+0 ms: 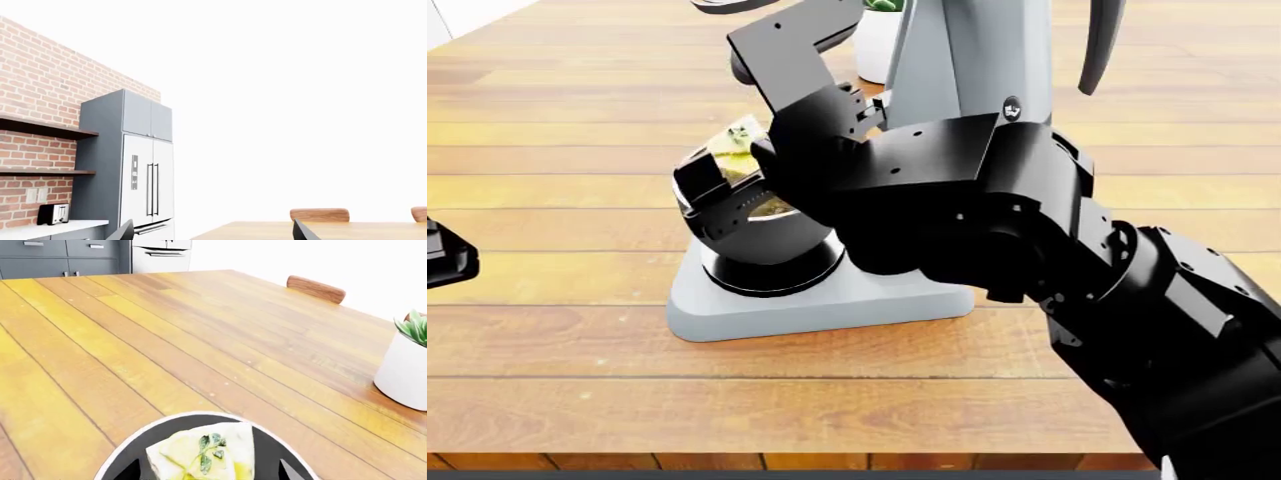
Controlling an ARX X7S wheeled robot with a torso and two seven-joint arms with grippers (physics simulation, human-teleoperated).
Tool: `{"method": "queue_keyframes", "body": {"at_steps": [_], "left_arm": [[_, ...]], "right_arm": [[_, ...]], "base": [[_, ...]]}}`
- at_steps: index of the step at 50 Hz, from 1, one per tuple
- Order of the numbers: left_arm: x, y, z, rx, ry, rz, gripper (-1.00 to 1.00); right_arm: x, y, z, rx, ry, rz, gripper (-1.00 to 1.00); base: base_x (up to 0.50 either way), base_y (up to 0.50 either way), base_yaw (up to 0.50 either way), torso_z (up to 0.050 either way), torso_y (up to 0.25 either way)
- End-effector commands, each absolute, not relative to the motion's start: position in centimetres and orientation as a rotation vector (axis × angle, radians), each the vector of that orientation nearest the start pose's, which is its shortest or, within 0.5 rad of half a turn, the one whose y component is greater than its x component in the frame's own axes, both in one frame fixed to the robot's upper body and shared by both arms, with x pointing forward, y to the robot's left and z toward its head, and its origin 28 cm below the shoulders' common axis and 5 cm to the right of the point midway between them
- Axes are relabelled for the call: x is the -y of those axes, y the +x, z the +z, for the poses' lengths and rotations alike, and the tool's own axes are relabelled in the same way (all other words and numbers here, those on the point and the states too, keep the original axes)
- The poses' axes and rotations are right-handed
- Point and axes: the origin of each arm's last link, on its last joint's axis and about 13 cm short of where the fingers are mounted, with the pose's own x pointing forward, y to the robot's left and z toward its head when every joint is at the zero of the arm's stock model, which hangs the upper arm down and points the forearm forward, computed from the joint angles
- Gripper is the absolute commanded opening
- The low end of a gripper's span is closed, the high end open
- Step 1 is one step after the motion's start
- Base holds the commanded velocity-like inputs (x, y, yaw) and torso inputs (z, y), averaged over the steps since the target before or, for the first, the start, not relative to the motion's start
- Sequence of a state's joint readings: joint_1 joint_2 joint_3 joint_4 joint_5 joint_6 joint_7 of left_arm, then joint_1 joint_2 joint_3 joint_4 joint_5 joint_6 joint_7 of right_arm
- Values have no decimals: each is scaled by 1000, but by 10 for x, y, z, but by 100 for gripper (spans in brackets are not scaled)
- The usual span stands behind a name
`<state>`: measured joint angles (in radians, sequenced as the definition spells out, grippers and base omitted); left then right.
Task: Place the cake in the stand mixer bowl.
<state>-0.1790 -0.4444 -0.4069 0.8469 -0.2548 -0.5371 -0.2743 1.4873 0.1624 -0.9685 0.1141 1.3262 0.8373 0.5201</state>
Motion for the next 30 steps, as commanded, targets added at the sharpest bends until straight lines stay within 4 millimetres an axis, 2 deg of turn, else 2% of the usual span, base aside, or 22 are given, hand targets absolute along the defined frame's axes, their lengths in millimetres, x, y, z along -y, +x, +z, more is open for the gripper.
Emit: {"method": "queue_keyframes", "body": {"at_steps": [1,4,11,17,18,20,24,30], "left_arm": [[-314,180,218,605,214,454,100],[-314,180,218,604,215,454,100],[-314,181,217,603,214,455,100],[-313,181,218,604,215,452,100],[-313,181,217,605,215,450,100],[-312,182,217,604,215,449,100],[-312,182,217,604,215,447,100],[-311,182,217,605,214,445,100]], "right_arm": [[-26,308,295,-144,-266,630,100],[-26,305,296,-140,-261,638,100],[-19,286,316,-83,-207,706,100],[-5,256,334,-1,-163,769,100],[1,246,339,30,-154,786,100],[2,243,340,39,-141,789,100],[20,204,342,116,-139,842,100],[42,168,327,155,-139,863,100]], "base": [[0,0,0,0,0],[0,0,0,0,0],[0,0,0,0,0],[0,0,0,0,0],[0,0,0,0,0],[0,0,0,0,0],[0,0,0,0,0],[0,0,0,0,0]]}}
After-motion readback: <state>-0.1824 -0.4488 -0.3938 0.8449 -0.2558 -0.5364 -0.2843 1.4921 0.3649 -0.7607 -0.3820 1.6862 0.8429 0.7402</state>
